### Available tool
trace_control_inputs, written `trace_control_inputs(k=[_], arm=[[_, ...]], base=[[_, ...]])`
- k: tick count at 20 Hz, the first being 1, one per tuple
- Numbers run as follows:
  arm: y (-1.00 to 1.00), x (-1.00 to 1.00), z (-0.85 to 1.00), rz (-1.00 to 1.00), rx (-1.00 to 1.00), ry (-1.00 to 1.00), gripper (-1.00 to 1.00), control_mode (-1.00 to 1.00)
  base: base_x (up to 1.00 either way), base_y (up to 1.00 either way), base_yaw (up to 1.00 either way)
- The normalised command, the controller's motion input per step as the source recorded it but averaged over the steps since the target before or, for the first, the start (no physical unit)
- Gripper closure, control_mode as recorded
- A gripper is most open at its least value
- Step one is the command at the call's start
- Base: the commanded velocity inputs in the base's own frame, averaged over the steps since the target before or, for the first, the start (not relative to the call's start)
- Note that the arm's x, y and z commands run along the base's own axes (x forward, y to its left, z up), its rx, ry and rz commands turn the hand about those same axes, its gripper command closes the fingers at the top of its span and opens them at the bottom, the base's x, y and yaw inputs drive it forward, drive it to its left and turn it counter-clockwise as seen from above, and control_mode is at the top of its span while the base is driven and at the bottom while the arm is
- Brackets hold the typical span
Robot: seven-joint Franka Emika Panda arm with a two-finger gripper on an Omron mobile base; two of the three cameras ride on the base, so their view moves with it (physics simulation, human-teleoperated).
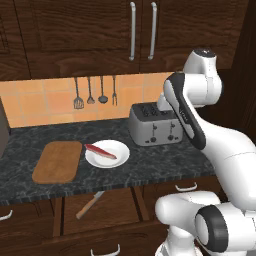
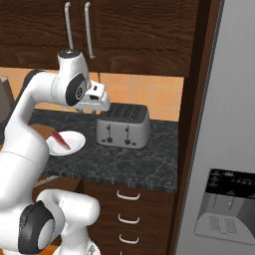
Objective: Pick up the knife from the drawer and place it on the cutting board. Then place the meat from the plate to the cutting board.
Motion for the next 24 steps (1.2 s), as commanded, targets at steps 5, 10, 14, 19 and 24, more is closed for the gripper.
trace_control_inputs(k=[5, 10, 14, 19, 24], arm=[[0.0, -0.3, -0.07, 0.0, 0.0, 0.0, -1.0, -1.0], [0.12, -0.57, -0.39, 0.0, -0.01, 0.0, -1.0, -1.0], [0.28, -0.46, -0.41, 0.0, -0.01, 0.0, -1.0, -1.0], [0.11, -0.47, -0.36, 0.0, 0.0, 0.0, -1.0, -1.0], [0.0, -0.42, -0.38, 0.0, 0.0, 0.0, -1.0, -1.0]], base=[[0.0, 0.0, 0.0], [0.0, 0.0, 0.0], [0.0, 0.0, 0.0], [0.0, 0.0, 0.0], [0.0, 0.0, 0.0]])
